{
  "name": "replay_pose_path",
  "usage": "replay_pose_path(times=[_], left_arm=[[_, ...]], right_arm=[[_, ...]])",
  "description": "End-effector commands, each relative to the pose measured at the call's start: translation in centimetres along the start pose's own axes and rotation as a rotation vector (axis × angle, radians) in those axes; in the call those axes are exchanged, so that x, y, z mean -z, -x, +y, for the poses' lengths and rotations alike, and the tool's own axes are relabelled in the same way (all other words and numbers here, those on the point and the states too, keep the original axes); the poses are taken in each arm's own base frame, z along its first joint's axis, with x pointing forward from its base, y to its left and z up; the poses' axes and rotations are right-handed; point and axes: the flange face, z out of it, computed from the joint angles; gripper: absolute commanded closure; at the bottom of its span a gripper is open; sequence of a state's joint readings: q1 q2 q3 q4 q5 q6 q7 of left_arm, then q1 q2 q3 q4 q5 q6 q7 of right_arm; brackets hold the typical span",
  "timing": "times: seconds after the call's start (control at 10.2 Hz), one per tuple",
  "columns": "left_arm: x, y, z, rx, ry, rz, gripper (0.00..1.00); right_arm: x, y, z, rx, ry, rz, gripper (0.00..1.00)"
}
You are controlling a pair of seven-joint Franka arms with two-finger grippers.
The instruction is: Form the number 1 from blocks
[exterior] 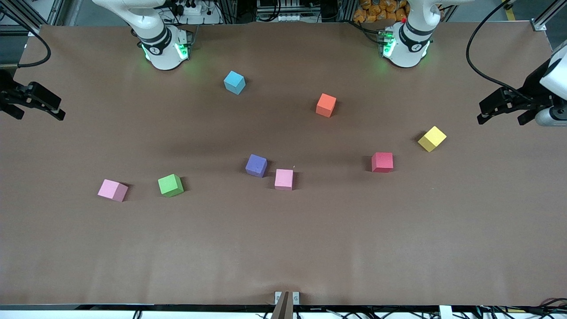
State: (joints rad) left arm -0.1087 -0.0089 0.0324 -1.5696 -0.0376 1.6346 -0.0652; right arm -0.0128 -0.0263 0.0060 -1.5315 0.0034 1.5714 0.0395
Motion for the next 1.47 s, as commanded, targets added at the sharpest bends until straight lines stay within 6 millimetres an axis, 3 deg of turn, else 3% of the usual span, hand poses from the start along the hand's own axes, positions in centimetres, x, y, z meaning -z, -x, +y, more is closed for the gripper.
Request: replay_pose_path(times=[0.0,0.2,0.29,0.49,0.69,0.88,1.08,1.18,1.37], left_arm=[[0.5,0.1,0.4,-0.019,0.017,-0.012,0.0],[-0.3,0.1,1.1,-0.019,0.016,-0.03,0.0],[-2.7,-0.5,2.8,-0.036,0.017,-0.074,0.0],[-5.9,-0.3,9.5,0.074,-0.003,-0.13,0.0],[-9.5,1.3,14.4,-0.002,-0.025,-0.201,0.0],[-15.7,4.3,20.9,-0.13,-0.06,-0.289,0.0],[-22.8,7.9,26.4,-0.206,-0.059,-0.305,0.0],[-25.9,9.6,28.5,-0.168,-0.04,-0.297,0.0],[-29.9,11.6,30.9,-0.155,-0.073,-0.329,0.0]], right_arm=[[0.2,0.6,-0.2,0.0,0.016,-0.007,0.0],[0.1,0.7,-0.4,0.003,0.016,-0.016,0.0],[-0.2,0.6,-0.4,0.012,0.017,-0.023,0.0],[-3.0,-0.8,-0.9,0.054,0.004,-0.066,0.0],[-6.2,-2.1,-3.1,0.092,0.002,-0.108,0.0],[-9.3,-3.3,-5.6,0.134,0.002,-0.14,0.0],[-11.9,-3.9,-10.0,0.189,0.001,-0.143,0.0],[-12.9,-3.8,-12.5,0.211,-0.008,-0.148,0.0],[-15.0,-4.1,-15.5,0.167,-0.044,-0.164,0.0]])
